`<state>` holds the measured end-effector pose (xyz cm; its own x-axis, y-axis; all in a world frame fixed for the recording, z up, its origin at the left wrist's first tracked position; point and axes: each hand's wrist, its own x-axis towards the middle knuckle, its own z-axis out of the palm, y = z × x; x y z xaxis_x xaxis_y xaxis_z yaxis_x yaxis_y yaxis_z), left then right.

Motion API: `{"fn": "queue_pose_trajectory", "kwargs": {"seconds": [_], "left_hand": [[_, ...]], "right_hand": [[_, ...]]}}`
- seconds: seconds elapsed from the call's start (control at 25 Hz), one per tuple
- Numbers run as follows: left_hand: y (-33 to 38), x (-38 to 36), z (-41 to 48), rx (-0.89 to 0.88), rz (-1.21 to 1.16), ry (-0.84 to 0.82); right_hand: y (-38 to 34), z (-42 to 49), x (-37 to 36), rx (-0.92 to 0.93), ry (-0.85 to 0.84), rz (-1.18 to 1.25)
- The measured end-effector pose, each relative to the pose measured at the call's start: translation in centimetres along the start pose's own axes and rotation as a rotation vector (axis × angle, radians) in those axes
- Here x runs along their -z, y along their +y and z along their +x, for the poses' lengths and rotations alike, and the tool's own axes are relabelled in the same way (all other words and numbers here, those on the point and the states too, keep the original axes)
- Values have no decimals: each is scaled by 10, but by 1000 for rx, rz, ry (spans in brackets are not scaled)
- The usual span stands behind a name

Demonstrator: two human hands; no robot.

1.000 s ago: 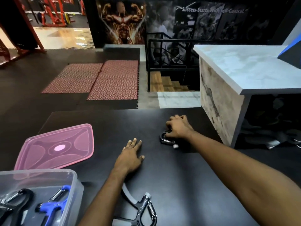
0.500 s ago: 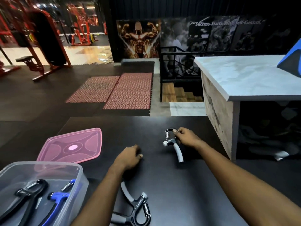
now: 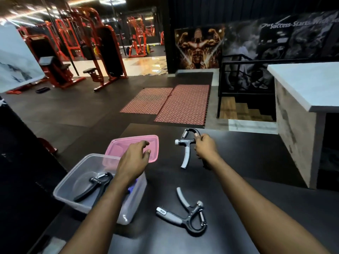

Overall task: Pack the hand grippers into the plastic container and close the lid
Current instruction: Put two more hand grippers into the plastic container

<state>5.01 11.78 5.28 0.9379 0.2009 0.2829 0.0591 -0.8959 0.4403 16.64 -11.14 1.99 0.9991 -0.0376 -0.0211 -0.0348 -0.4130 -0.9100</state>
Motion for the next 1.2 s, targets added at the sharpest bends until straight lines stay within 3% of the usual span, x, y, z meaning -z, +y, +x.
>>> {"fn": "queue_pose_trajectory", "kwargs": {"seconds": [0.36,0.56,0.68,0.8,0.92,1.04,1.2], "left_hand": [[-157,74,-26,-64,-25,17],[-239,96,-41,-94,-23,-14],[-256,85,-48,-82,-55,-122],[-258,77,-46,-88,-165,-118],[-261,74,-45,-131,-217,-133],[-264,72,-44,-145,-238,-144],[-267,68,-44,-164,-225,-142]], "right_hand": [[-81,-92,-128,26,123,13],[-113,-139,-206,-84,154,-216],[-112,-162,-231,-204,148,-383],[-105,-172,-242,-360,147,-316],[-103,-170,-248,-433,114,-425],[-101,-174,-251,-403,128,-575],[-98,-182,-255,-212,16,-934]]}}
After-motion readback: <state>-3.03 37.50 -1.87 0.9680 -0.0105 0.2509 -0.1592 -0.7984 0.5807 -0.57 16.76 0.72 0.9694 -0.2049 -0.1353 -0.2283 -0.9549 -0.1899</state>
